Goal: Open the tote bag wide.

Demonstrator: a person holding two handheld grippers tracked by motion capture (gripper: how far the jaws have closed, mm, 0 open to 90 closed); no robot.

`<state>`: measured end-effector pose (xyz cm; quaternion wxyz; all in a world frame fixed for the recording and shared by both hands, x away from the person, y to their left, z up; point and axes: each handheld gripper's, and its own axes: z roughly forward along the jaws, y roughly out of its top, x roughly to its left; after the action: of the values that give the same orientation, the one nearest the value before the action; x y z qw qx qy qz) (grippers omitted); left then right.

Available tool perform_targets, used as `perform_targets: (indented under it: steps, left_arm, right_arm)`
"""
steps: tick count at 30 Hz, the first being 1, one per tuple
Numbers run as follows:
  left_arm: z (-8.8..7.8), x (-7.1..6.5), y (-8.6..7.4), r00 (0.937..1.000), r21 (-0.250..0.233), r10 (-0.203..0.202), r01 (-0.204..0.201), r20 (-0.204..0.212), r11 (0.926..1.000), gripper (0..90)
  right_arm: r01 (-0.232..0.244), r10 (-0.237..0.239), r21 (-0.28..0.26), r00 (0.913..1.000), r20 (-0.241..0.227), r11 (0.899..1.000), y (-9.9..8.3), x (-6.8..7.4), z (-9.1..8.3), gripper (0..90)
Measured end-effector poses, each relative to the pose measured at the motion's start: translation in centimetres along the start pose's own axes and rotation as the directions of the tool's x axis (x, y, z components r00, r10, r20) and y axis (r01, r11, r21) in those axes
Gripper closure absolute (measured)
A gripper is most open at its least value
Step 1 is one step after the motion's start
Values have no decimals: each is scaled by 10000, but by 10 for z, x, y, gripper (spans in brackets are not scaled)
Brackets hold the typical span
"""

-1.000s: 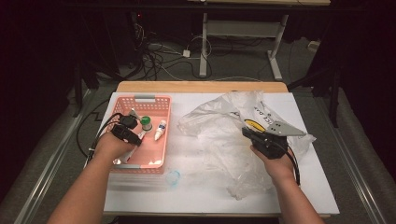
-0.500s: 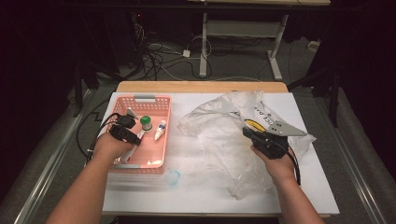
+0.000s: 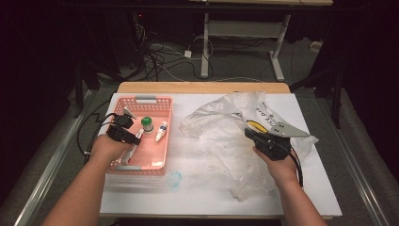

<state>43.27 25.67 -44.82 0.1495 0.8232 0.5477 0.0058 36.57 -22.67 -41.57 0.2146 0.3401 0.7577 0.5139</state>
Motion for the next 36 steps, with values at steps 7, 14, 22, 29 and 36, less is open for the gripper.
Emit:
perform_targets:
  steps: [7,14,22,29,36]
  left_arm:
    - [-9,-5,-4,9999,-542,47,-38,155,9985,672]
    - [-12,-7,-8,9988,-965,47,0,477,9953,672]
    - [-20,-12,-14,9979,-1675,290,-189,579,9857,672]
    - [-30,-19,-20,9955,-2537,611,-408,728,9664,672]
    - [-38,-31,-28,9926,-3242,1109,-890,496,9418,672]
  right_arm:
    - [67,-67,-48,9999,-75,10000,1,1,-2,900]
    - [76,-76,-78,9999,-81,9999,1,-1,-2,900]
    - [-115,114,-120,9999,-106,9999,2,-3,-3,900]
    - [-62,61,-105,9999,-90,9999,3,-3,-1,900]
    - [116,-116,-43,9999,-120,9999,4,-3,0,900]
